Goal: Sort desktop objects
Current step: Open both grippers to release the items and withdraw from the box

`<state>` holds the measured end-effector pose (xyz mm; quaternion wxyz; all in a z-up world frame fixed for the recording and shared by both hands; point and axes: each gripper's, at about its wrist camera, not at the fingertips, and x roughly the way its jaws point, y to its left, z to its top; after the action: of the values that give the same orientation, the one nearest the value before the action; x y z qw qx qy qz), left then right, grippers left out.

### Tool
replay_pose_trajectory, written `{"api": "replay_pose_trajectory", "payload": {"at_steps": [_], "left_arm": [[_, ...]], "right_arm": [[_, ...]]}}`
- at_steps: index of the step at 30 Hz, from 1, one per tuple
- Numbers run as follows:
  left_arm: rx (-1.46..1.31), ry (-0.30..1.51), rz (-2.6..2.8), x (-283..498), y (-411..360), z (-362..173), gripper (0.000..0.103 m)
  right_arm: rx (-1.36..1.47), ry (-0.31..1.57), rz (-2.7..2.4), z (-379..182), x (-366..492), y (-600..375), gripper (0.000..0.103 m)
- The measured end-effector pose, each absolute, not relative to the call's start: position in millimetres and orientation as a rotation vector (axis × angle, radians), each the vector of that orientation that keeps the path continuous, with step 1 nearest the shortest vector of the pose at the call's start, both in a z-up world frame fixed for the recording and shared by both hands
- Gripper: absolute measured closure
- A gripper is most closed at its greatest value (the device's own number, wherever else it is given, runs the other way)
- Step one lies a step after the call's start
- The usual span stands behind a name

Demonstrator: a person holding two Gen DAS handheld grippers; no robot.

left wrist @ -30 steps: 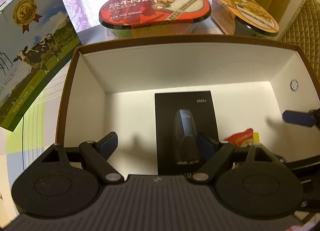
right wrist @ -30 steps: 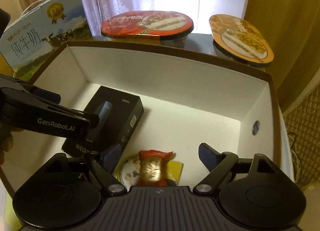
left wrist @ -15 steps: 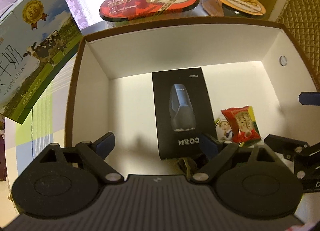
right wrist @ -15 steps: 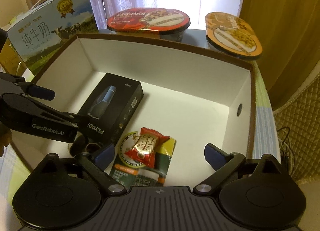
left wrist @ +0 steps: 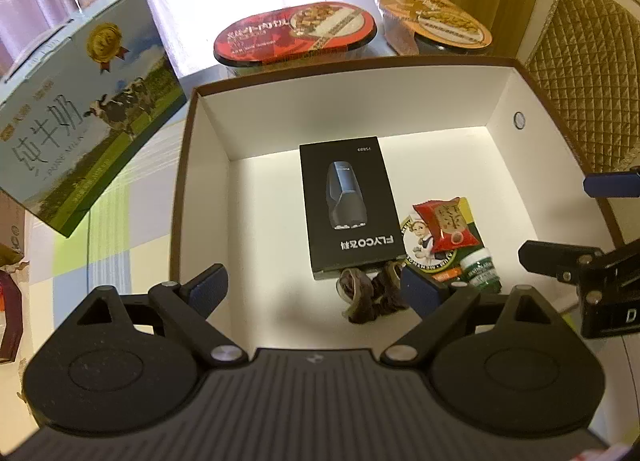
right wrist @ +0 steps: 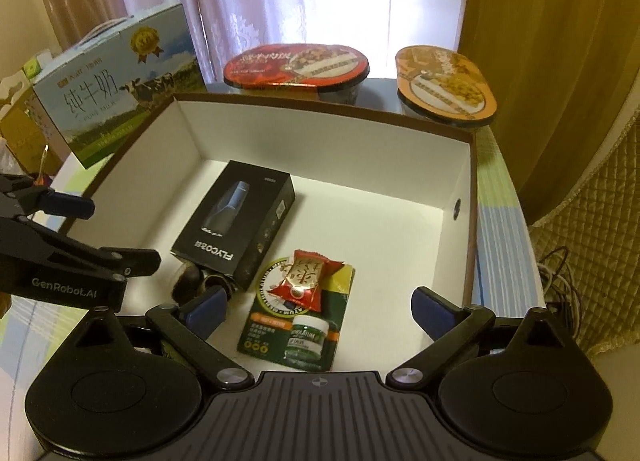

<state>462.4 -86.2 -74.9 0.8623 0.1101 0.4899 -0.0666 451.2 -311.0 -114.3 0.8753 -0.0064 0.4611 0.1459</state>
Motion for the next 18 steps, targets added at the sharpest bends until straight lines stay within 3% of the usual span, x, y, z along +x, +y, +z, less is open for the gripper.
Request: {"api": "replay_pose_trajectory", "payload": {"at_steps": [18], "left_arm": [[0.245, 0.925, -0.141, 392.4, -83.4, -35.0, 0.01]], "right_arm": [[0.047, 0.869, 0.286, -78.7, 390.4, -312.2, 0.007]]}}
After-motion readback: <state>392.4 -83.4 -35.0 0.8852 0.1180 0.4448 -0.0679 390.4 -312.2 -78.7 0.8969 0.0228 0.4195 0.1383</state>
